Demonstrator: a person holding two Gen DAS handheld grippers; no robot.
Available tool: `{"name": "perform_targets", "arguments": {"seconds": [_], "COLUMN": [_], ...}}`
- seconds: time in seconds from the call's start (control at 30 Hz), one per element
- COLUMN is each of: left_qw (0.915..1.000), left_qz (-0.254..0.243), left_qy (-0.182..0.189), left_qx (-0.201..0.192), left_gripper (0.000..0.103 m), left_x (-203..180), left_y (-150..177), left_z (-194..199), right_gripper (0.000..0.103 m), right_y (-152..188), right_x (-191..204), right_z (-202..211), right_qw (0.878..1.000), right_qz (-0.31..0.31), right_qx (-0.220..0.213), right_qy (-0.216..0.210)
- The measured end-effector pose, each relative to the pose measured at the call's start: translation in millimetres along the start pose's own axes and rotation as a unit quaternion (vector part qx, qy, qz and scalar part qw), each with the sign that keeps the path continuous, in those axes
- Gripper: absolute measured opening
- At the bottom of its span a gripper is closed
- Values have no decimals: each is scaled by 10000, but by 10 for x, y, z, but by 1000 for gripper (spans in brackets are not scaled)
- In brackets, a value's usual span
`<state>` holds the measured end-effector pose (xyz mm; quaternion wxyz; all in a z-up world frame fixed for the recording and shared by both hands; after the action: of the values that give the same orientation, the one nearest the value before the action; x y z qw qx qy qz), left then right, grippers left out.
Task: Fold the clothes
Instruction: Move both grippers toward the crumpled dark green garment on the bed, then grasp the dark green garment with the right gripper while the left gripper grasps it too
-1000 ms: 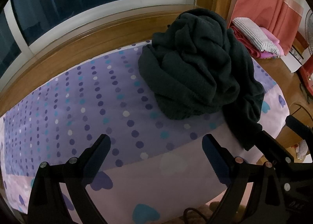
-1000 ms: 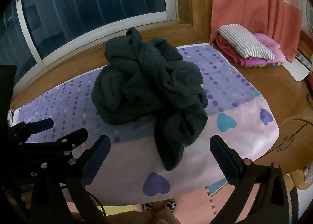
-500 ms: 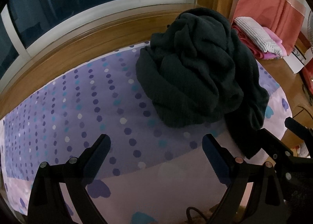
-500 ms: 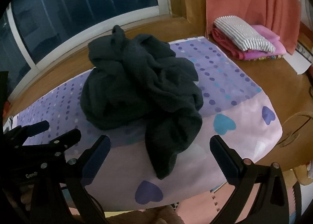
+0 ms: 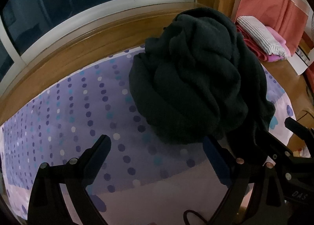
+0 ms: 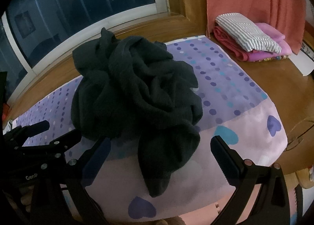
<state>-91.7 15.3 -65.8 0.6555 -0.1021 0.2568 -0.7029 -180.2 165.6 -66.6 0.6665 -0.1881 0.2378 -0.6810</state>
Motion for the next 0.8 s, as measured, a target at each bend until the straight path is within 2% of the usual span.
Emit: {"name": "perform_targets", "arguments": {"seconds": [0.37, 0.8], "left_qw": [9999, 10000], "left_qz": [108, -19], "left_qy": [-39, 67], "left_qx": [-17, -13], "left_gripper": [97, 97], "left_x": [80, 150], "left_y": [-107, -268], "left_z": [-90, -209], "right_gripper": [103, 103], "right_y": [-127, -212], "right_x": [74, 125], "right_z": [-141, -302], "right_qw": [9999, 9999], "right_qz": [131, 96], "right_qx": [-30, 106], "right_qy": [-68, -47]}}
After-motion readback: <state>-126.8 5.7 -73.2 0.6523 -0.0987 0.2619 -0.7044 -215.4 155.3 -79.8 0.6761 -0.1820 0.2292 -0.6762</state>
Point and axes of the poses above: each gripper's, at about its wrist camera, not at the fingertips, and z roughly against the way its jaws point, x to its left, y to its underside, the point moved 6 cm from there along -z, roughly the way its jaws point, and after that the axes turned 15 degrees about y, right-handed, at the moved point
